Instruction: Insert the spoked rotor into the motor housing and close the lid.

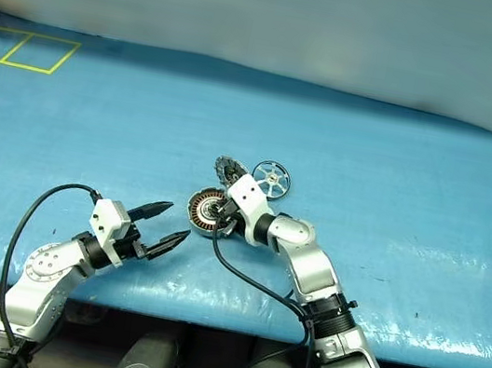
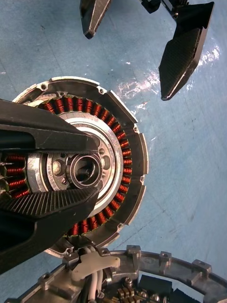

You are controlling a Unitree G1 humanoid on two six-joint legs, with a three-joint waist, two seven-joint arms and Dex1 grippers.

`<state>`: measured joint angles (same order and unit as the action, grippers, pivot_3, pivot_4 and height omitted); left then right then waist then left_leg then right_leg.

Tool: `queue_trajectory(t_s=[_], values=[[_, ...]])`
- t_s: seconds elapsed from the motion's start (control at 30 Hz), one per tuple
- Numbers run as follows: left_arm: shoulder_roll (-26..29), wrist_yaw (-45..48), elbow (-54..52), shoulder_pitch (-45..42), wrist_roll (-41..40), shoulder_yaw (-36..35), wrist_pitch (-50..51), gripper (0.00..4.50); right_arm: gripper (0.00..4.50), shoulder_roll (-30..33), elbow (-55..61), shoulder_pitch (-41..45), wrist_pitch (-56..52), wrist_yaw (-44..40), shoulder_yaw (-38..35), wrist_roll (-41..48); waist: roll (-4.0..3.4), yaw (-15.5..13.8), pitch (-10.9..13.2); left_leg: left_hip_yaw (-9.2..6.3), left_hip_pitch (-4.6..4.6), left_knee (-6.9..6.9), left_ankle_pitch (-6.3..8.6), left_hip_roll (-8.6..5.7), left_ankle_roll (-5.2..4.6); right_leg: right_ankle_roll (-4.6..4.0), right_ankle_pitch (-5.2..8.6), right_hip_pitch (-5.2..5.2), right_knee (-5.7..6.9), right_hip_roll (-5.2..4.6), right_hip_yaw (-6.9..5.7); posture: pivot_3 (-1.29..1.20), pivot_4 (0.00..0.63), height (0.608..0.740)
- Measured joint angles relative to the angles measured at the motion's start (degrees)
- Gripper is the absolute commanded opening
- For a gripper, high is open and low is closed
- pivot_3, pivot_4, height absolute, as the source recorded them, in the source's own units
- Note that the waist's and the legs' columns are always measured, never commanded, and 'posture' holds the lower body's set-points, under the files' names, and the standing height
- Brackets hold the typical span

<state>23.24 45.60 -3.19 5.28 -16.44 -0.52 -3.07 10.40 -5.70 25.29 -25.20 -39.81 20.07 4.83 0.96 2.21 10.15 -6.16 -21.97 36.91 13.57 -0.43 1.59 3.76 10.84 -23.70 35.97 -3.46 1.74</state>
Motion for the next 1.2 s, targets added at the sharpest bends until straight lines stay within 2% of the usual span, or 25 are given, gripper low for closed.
queue_trajectory(t_s=[0.53, 0.9, 0.93, 1.2], values=[[0.0, 0.0, 0.0, 0.0, 0.0, 0.0, 0.0, 3.85, 0.71, -0.1, 0.2, 0.0, 0.1, 0.0, 0.5, -0.1, 0.0, 0.0, 0.0, 0.0, 0.0, -0.01, 0.0, 0.0, 0.0, 0.0, 0.0, -0.01, 0.0, 0.0, 0.0, 0.0, 0.15, 0.74], [-0.1, -0.1, 0.0, 0.2, 0.1, 0.1, 0.0, 3.85, 4.31, -0.3, 0.1, 0.0, 1.1, 0.0, 0.7, -0.2, 0.0, 0.0, 0.0, 0.0, 0.0, -0.03, 0.0, 0.0, 0.0, -0.01, 0.0, -0.02, -0.01, 0.0, 0.0, 0.0, 0.15, 0.74], [-0.1, -0.1, 0.0, 0.2, 0.1, 0.2, 0.0, 3.85, 4.48, -0.4, 0.1, 0.1, 1.2, 0.2, 0.5, -0.2, 0.0, 0.0, 0.0, 0.0, 0.0, -0.02, 0.0, 0.0, 0.0, -0.01, 0.01, -0.02, -0.01, 0.0, 0.0, 0.0, 0.15, 0.74], [-0.1, -0.2, 0.0, 0.3, 0.1, 0.4, 0.0, 3.85, 4.48, -0.7, 0.5, -0.2, 1.2, -0.1, 0.3, 0.4, -0.01, 0.0, 0.0, 0.0, 0.0, -0.04, 0.0, 0.0, 0.01, -0.01, 0.01, -0.02, -0.01, 0.0, 0.0, 0.0, 0.15, 0.74]])
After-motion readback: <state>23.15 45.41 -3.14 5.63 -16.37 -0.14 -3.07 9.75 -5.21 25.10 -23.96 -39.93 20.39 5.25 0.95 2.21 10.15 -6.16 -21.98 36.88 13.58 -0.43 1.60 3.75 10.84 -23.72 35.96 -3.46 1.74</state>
